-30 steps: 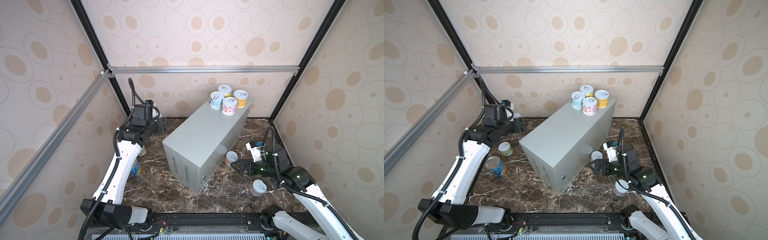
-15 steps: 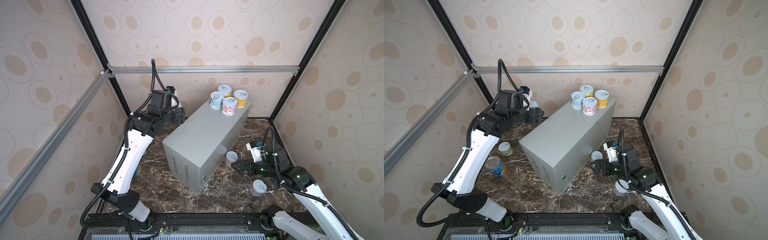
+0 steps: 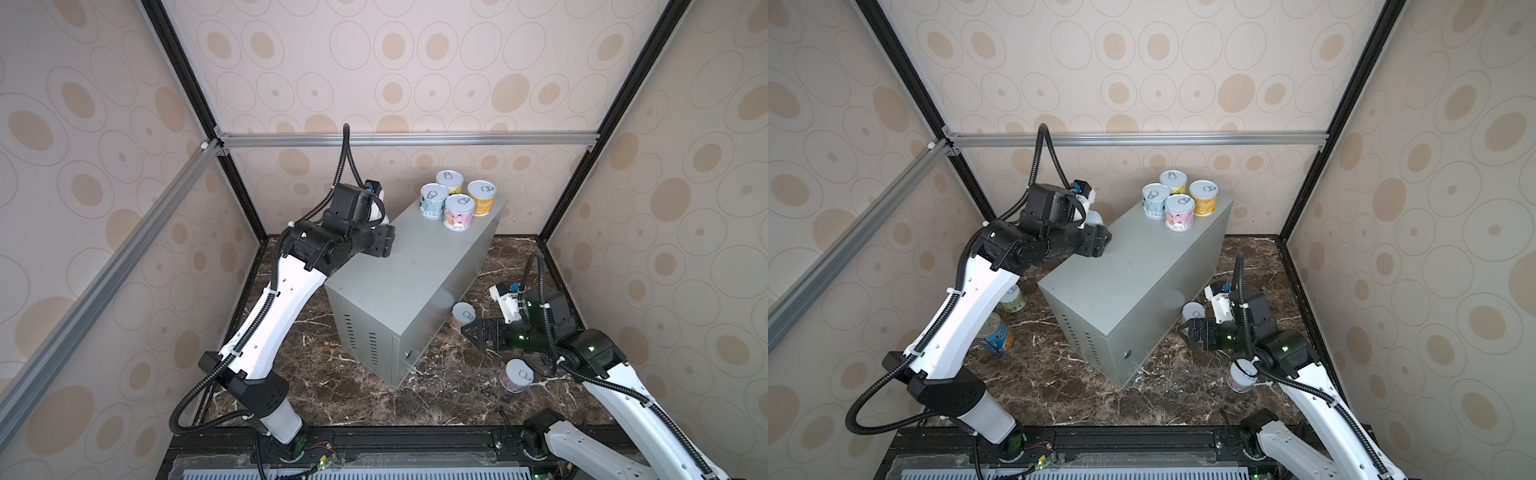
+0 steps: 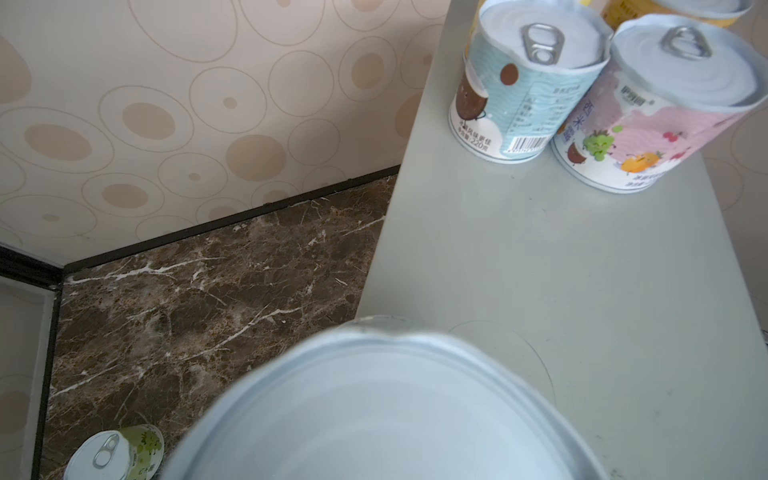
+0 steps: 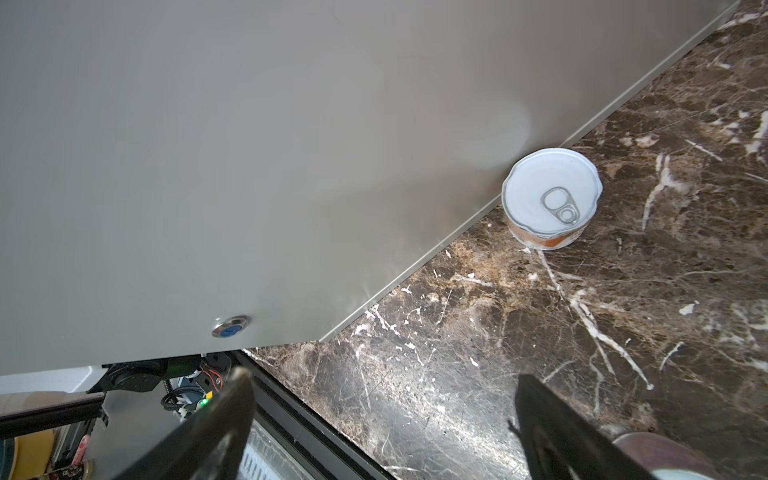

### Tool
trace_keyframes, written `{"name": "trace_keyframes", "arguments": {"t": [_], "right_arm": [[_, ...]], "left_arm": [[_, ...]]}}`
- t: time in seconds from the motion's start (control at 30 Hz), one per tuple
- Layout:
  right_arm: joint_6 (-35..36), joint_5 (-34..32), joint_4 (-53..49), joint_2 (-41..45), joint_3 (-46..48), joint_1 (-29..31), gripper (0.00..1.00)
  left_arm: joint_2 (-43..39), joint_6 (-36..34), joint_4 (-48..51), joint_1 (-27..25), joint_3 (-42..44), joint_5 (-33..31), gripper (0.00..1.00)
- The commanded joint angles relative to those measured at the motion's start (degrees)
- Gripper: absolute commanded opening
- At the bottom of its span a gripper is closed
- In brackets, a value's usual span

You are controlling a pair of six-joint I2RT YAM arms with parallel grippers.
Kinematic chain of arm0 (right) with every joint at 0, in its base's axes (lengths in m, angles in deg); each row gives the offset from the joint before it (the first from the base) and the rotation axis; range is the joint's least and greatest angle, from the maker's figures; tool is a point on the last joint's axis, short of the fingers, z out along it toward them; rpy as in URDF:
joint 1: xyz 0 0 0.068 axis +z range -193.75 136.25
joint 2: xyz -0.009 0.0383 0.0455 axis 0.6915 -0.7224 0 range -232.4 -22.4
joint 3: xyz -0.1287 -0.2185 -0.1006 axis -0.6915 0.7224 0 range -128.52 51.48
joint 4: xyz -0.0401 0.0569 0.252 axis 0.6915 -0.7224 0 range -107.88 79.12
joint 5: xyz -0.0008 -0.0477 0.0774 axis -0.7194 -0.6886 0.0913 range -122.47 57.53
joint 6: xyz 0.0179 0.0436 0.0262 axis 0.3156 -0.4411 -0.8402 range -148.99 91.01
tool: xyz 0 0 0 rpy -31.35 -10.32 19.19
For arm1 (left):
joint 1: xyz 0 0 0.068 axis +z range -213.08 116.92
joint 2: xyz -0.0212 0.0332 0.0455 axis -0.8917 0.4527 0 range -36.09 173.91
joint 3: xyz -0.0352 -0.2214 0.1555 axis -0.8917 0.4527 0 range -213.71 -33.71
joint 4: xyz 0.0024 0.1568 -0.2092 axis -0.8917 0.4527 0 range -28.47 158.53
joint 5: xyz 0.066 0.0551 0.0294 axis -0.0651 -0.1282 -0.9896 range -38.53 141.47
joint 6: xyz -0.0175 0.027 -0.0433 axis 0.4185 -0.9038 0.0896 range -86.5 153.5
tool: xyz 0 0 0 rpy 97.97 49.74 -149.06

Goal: Place and organize the canned foods onto the counter
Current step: 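Lift the held can with the left gripper up over the box top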

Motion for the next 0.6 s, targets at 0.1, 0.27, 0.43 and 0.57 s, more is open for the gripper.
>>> {"name": "trace_keyframes", "arguments": {"t": [0.1, 0.27, 0.43, 0.57], "right_arm": [[1.6, 0.0, -1.2, -1.5, -1.3, -0.1, 1.0], [2.3, 0.2, -1.7, -2.4, -1.6, -0.1, 1.0], [3.0, 0.4, -1.8, -2.9, -1.5, -0.1, 1.0], [3.3, 0.2, -1.6, -2.9, -1.0, -0.1, 1.0]], "left_arm": [[1.7, -1.7, -0.8, -3.8, -6.6, -1.7, 0.59], [4.3, -1.9, -0.8, -5.3, -9.2, -1.2, 0.59], [6.7, -2.0, -0.6, -6.9, -11.1, -1.3, 0.62], [7.9, -2.2, -0.4, -7.7, -11.8, -1.9, 0.64]]}}
